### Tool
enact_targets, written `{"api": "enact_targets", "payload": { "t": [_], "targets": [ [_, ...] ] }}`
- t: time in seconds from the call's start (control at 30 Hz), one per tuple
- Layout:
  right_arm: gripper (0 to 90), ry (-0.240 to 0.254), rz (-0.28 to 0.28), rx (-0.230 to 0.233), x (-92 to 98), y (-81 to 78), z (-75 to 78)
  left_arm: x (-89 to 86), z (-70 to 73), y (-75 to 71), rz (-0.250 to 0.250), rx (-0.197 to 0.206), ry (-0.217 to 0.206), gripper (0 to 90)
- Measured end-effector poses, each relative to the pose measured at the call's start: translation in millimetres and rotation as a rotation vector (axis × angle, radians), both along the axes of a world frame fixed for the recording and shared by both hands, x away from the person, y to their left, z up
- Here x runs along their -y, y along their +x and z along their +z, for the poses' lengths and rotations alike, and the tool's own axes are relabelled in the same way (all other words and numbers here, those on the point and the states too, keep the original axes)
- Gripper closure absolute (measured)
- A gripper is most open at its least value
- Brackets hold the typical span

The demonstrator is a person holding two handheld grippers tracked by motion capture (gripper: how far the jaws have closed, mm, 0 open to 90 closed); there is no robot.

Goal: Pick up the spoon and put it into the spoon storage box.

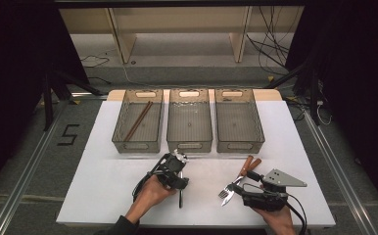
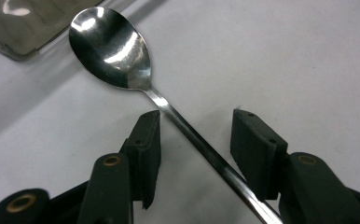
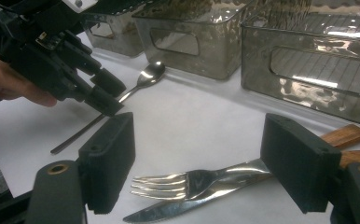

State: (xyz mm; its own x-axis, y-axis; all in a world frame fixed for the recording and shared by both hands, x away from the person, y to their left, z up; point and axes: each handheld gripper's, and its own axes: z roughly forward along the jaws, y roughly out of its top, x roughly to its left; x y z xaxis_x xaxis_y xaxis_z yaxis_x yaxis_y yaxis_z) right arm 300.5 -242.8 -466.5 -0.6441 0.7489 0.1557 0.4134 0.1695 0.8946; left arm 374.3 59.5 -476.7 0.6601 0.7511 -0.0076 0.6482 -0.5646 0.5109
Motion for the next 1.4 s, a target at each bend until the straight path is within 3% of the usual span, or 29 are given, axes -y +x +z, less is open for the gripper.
{"api": "enact_targets", "payload": {
  "t": [0.13,0.23,0.57,0.63,0.67,0.7,0.8,1.0,1.13,1.27,1.4],
  "targets": [
    [27.0,0.000,0.000,-0.001,-0.2,0.0,0.1,2.3,0.8,1.3,-0.022,0.001,0.017,54.6],
    [27.0,-0.003,0.001,-0.001,-0.7,-0.2,0.2,5.2,1.4,0.3,-0.039,0.004,0.024,61.5],
    [27.0,0.000,0.002,0.004,0.6,-1.1,0.9,-3.1,3.3,4.4,-0.049,-0.022,0.001,74.3],
    [27.0,0.003,0.001,0.004,0.8,-1.0,1.0,-6.5,5.2,5.6,-0.051,-0.032,-0.020,78.1],
    [27.0,0.003,0.001,0.004,0.7,-1.1,1.0,-7.6,6.3,6.0,-0.047,-0.031,-0.012,81.2],
    [27.0,0.000,0.002,0.004,0.6,-1.1,1.0,-7.7,4.4,6.2,-0.030,-0.005,0.054,88.6],
    [27.0,0.000,0.003,0.003,-0.1,-1.1,0.8,-21.1,1.5,12.2,-0.015,-0.053,-0.034,88.8],
    [27.0,0.000,0.002,0.003,0.0,-0.5,0.8,-22.9,5.5,13.8,-0.005,-0.089,-0.090,78.8],
    [27.0,0.000,0.002,0.002,0.3,-0.5,0.8,-15.3,9.8,10.8,-0.010,-0.089,-0.076,75.8],
    [27.0,0.001,0.002,0.003,0.0,-0.6,0.9,-6.2,5.9,12.7,-0.005,-0.120,-0.019,70.5],
    [27.0,0.000,0.002,0.002,-0.1,-0.4,0.8,0.3,7.6,13.6,-0.003,-0.116,0.015,69.7]
  ]
}}
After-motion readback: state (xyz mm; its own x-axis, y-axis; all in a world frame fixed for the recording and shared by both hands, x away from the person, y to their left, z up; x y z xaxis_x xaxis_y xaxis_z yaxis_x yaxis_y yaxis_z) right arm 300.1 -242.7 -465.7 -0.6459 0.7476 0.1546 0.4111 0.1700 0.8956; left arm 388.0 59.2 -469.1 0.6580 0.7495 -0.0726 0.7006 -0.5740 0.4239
